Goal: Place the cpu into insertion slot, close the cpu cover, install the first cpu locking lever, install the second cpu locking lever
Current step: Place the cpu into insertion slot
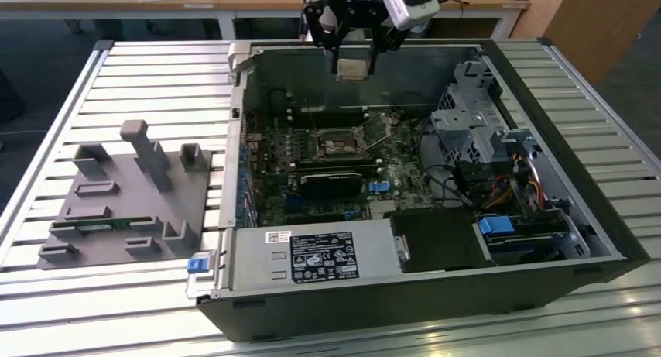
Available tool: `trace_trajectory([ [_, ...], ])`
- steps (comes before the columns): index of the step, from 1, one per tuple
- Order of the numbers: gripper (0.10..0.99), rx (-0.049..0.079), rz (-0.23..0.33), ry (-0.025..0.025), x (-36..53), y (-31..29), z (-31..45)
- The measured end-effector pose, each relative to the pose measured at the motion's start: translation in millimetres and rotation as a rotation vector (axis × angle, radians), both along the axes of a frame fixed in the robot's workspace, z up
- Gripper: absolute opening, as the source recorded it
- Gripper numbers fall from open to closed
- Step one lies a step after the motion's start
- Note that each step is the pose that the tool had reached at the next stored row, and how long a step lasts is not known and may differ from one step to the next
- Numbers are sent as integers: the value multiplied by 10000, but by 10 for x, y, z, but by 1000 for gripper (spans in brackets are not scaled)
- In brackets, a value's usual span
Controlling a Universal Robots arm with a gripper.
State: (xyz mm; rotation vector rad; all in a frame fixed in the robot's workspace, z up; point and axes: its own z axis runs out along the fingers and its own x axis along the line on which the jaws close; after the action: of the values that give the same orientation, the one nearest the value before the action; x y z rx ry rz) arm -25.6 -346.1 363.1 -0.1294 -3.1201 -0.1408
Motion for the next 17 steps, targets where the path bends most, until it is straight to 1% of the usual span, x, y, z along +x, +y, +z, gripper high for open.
trace_trajectory([
  [17, 541, 0, -320, 0, 0, 0, 0],
])
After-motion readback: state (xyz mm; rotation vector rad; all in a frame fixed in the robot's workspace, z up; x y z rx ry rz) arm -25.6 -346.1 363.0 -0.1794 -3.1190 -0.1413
